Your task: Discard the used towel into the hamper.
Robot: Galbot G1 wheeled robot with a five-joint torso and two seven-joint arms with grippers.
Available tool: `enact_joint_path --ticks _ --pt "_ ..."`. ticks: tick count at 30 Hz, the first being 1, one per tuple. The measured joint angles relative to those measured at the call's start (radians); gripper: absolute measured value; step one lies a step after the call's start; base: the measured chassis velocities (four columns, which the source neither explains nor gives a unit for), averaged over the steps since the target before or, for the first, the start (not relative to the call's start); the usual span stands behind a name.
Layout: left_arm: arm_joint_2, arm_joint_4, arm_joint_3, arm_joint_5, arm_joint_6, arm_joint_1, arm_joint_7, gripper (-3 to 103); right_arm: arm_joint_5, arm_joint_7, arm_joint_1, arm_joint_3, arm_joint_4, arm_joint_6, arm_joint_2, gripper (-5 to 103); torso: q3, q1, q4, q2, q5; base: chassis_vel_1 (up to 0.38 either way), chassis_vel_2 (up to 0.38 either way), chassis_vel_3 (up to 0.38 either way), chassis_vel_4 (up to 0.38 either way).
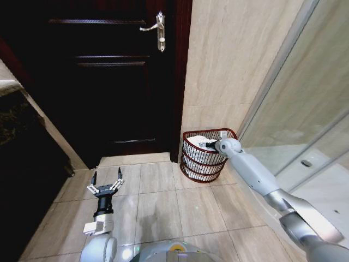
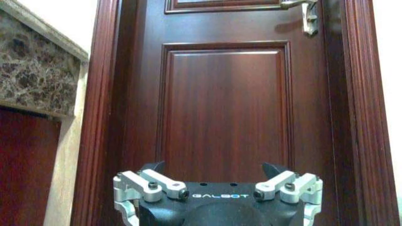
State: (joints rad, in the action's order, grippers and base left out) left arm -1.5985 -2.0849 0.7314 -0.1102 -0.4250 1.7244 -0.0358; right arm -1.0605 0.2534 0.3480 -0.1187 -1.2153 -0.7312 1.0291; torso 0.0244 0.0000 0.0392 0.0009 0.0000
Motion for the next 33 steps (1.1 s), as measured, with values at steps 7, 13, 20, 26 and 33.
enact_joint_path --ticks 7,13,20,26,33 --pt "0.009 -0.005 -0.001 -0.003 0.001 -0.002 0.001 100 -0.006 0.01 0.008 0.01 0.005 0.0 0.011 100 0.0 0.0 -0.0001 0.0 -0.0002 0.0 0.0 0.0 0.0" --pt "0.016 -0.02 0.006 -0.015 0.006 -0.002 0.002 100 0.004 0.03 0.009 0.013 0.007 0.0 0.021 100 0.0 0.0 0.0 0.0 0.0 0.0 0.0 0.0 0.0" --pt "0.02 -0.024 0.007 -0.023 0.006 0.0 0.003 100 0.001 0.113 0.027 0.037 -0.092 0.027 -0.015 100 0.0 0.0 -0.0001 0.0 0.0003 0.0 0.0 0.0 0.0" --pt "0.022 -0.031 -0.001 -0.026 0.01 -0.003 0.013 100 0.04 0.178 0.082 0.077 -0.237 0.099 -0.07 100 0.0 0.0 -0.0001 0.0 0.0001 0.0 0.0 0.0 0.0" --pt "0.034 -0.048 -0.02 -0.03 0.026 -0.007 0.016 100 0.026 0.213 0.181 0.191 -0.437 0.187 -0.16 100 0.0 0.0 0.0 0.0 0.0 0.0 0.0 0.0 0.0"
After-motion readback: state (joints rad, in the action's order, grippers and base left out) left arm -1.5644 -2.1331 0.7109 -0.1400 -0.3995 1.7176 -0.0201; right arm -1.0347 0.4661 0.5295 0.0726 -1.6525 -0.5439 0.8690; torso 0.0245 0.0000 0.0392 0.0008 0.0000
